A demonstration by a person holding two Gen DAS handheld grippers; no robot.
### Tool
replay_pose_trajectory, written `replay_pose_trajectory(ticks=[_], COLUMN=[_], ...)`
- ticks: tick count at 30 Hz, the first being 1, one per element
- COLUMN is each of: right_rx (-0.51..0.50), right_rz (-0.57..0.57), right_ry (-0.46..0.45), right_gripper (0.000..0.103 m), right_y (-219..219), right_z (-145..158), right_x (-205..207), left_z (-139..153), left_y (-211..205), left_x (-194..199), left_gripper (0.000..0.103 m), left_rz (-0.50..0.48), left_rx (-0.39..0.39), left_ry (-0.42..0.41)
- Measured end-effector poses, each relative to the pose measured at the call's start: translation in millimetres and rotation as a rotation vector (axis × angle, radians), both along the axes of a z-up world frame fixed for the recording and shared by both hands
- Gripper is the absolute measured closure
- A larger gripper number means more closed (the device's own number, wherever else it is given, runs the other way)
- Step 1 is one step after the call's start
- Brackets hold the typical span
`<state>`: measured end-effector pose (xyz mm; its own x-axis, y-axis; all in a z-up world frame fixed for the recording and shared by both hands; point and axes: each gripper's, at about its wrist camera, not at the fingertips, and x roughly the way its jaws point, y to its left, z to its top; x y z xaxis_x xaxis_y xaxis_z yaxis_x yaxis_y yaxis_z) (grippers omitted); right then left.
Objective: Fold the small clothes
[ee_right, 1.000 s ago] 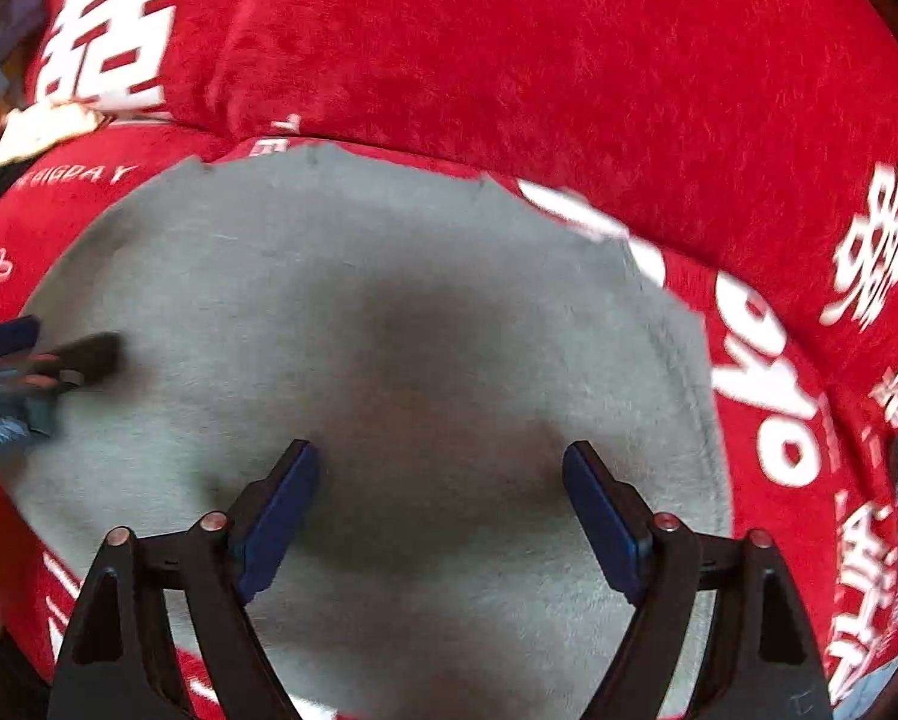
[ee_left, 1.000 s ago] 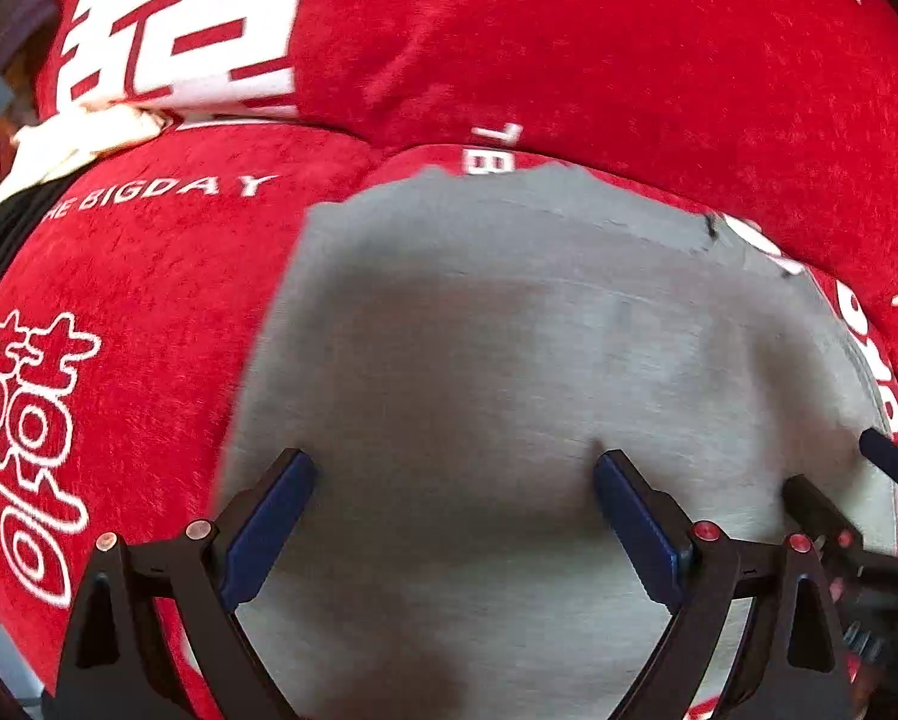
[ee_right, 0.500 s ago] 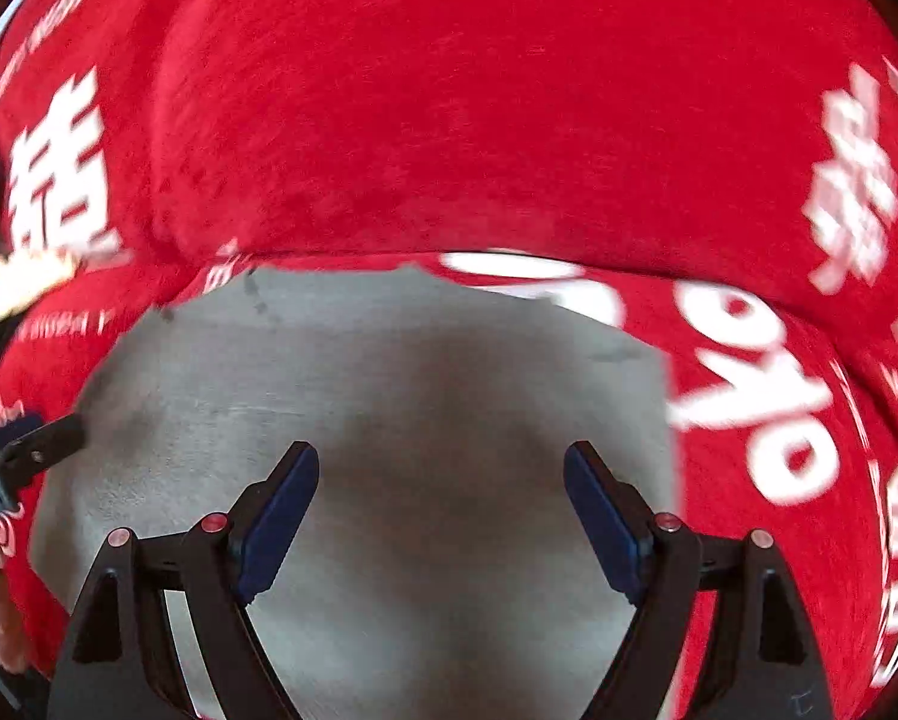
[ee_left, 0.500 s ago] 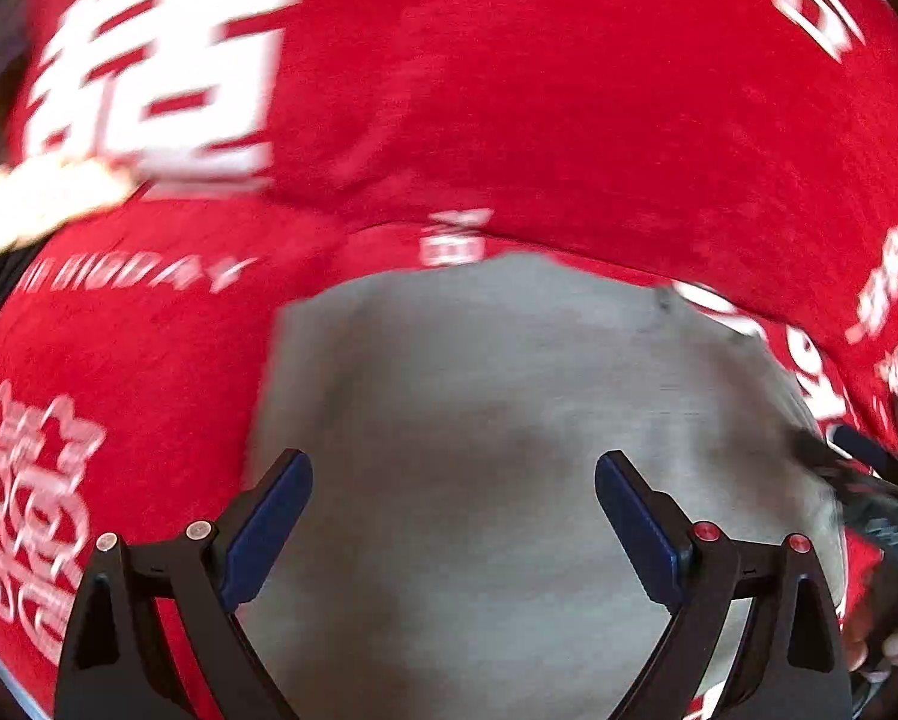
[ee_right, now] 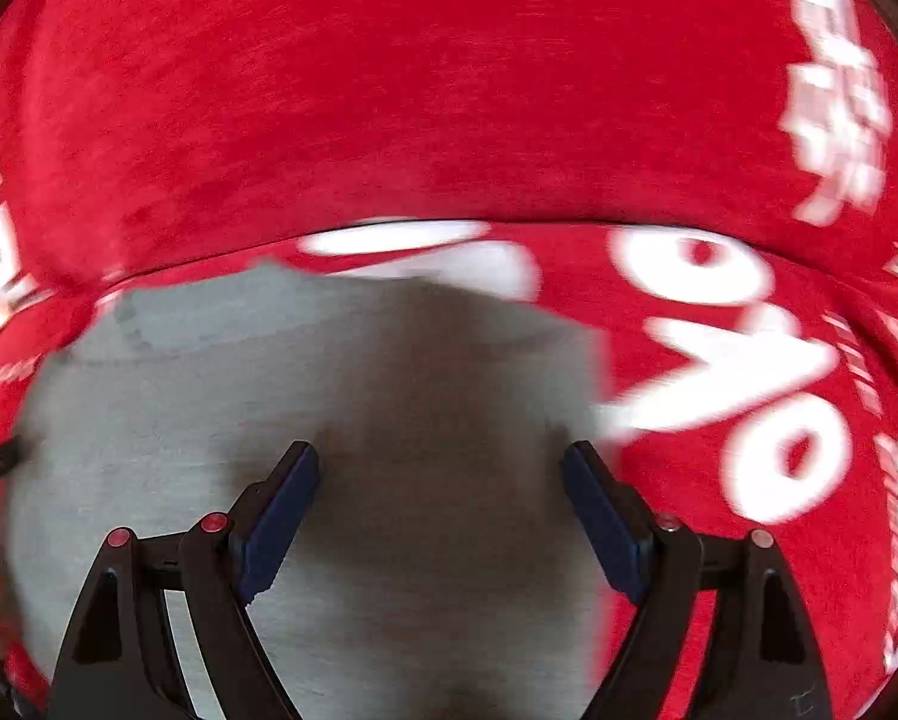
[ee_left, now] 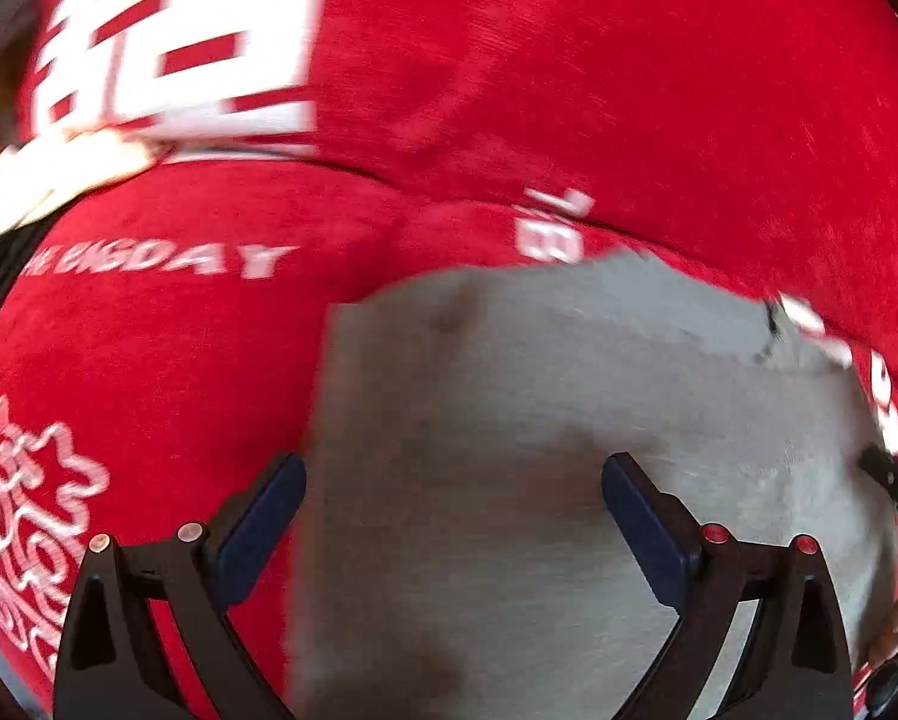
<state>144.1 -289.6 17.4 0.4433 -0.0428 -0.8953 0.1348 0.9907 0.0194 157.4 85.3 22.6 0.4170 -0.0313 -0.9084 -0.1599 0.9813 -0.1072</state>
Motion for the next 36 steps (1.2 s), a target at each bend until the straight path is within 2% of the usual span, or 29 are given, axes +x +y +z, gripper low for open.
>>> replay_pose_trajectory(ticks=[2, 4, 7, 9, 11, 14, 18, 20, 23, 27, 29, 33, 36], right_rx=[0.002, 0.019, 0.059, 0.059, 0.033, -0.01, -0.061, -0.085, -0.049, -0.046, -0.051, -0.055, -0.059], right_rz=[-0.039, -0.055, -0.035, 0.019, 0.092, 0.22, 0.304, 0.314, 0.283, 0.277, 0.273, 0.256, 0.22], right_ry=[-0.041, -0.082, -0.138, -0.14, -0.135, -0.108, -0.067, -0.049, -0.075, -0.115, -0.122, -0.075, -0.013], right_gripper=[0.017, 0.017, 0.016, 0.016, 0.016, 0.017, 0.017, 0.017, 0.01, 0.008, 0.008, 0.008, 0.008], right_y=[-14, -18, -7, 14, 45, 99, 144, 153, 146, 141, 143, 144, 146], right_z=[14, 28, 43, 47, 47, 36, 16, 5, -2, -5, -5, -2, 0], right_x=[-17, -36, -66, -76, -75, -64, -50, -45, -42, -45, -46, -41, -33], left_z=[9, 11, 0, -10, -21, -33, -48, -46, -44, -44, -41, -25, -17], left_y=[34, 65, 90, 97, 86, 58, 27, 20, 14, 7, 9, -1, -9], left_x=[-14, -36, -63, -75, -80, -68, -42, -36, -27, -20, -21, -29, -32], left_gripper=[0.004, 0.004, 0.004, 0.004, 0.004, 0.004, 0.003, 0.003, 0.003, 0.004, 0.012, 0.048, 0.066], left_rz=[0.065, 0.14, 0.172, 0.168, 0.139, 0.07, 0.012, 0.006, -0.016, -0.054, -0.063, -0.118, -0.148], left_rx=[-0.061, -0.085, -0.145, -0.205, -0.25, -0.278, -0.274, -0.261, -0.253, -0.228, -0.226, -0.179, -0.113], left_ry=[-0.027, -0.034, -0.012, 0.004, 0.021, 0.05, 0.085, 0.076, 0.079, 0.053, 0.032, -0.022, -0.045])
